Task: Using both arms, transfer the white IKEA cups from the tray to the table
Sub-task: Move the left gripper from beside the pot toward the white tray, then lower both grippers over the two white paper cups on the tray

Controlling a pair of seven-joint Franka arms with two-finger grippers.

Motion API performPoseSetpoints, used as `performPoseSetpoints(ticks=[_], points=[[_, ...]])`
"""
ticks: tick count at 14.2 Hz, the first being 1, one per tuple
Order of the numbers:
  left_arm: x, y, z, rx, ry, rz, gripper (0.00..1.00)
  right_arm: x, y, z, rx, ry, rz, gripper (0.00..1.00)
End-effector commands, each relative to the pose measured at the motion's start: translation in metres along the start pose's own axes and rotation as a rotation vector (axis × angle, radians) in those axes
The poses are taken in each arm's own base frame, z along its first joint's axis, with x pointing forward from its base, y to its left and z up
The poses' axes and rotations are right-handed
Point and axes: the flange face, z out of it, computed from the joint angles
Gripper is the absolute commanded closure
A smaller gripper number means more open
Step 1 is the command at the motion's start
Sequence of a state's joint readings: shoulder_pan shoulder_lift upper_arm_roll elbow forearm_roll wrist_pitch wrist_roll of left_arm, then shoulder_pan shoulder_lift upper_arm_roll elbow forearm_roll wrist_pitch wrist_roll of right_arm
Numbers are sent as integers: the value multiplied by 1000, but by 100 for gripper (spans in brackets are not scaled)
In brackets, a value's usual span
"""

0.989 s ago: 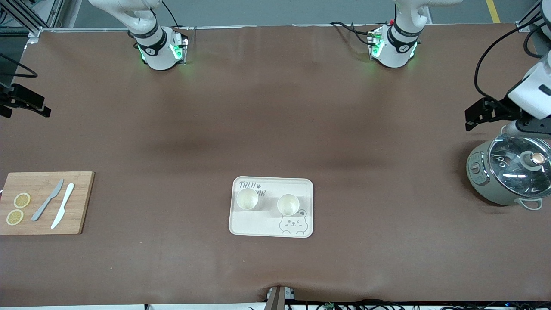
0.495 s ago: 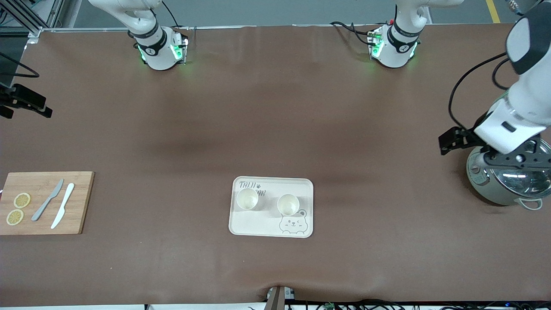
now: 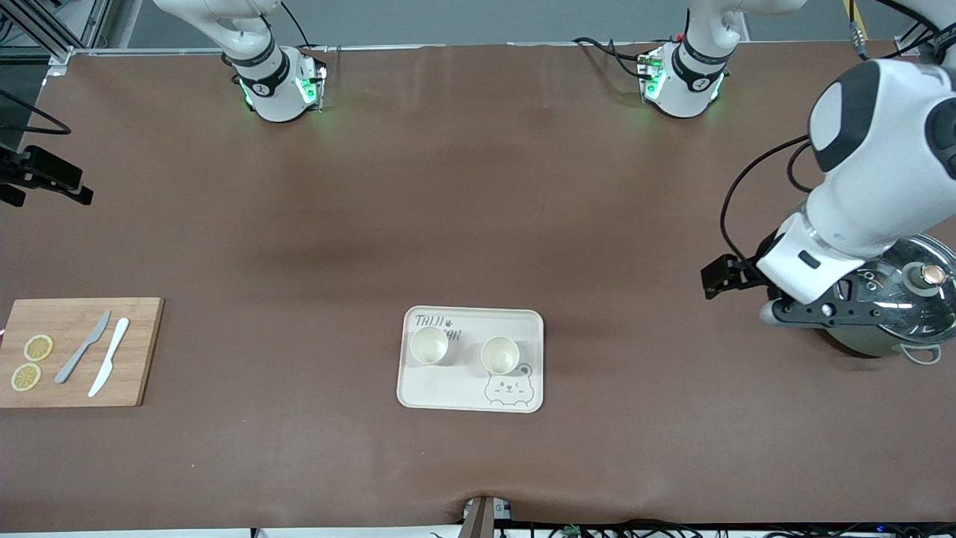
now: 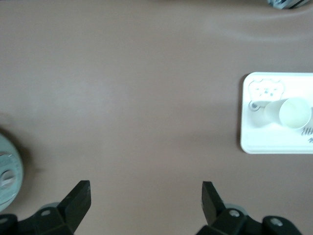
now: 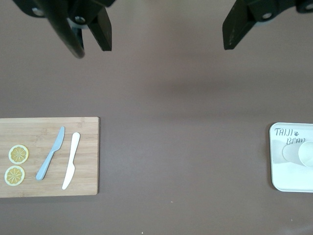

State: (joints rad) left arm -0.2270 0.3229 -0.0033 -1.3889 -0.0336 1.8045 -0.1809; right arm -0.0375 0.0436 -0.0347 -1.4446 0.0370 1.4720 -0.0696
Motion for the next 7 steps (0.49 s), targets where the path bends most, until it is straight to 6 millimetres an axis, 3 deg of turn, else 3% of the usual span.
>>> performPoseSetpoints(ticks=[1,4,7], points=[[9,25,23,-27,17,-8,0,-2,-17,-1,1,18,-18,0],[16,49,46,-39,44,-31,0,5,-37,4,0,31,-7,0],[19,78,88,-33,17,2,0,6,-64,4,3,43,32,0]])
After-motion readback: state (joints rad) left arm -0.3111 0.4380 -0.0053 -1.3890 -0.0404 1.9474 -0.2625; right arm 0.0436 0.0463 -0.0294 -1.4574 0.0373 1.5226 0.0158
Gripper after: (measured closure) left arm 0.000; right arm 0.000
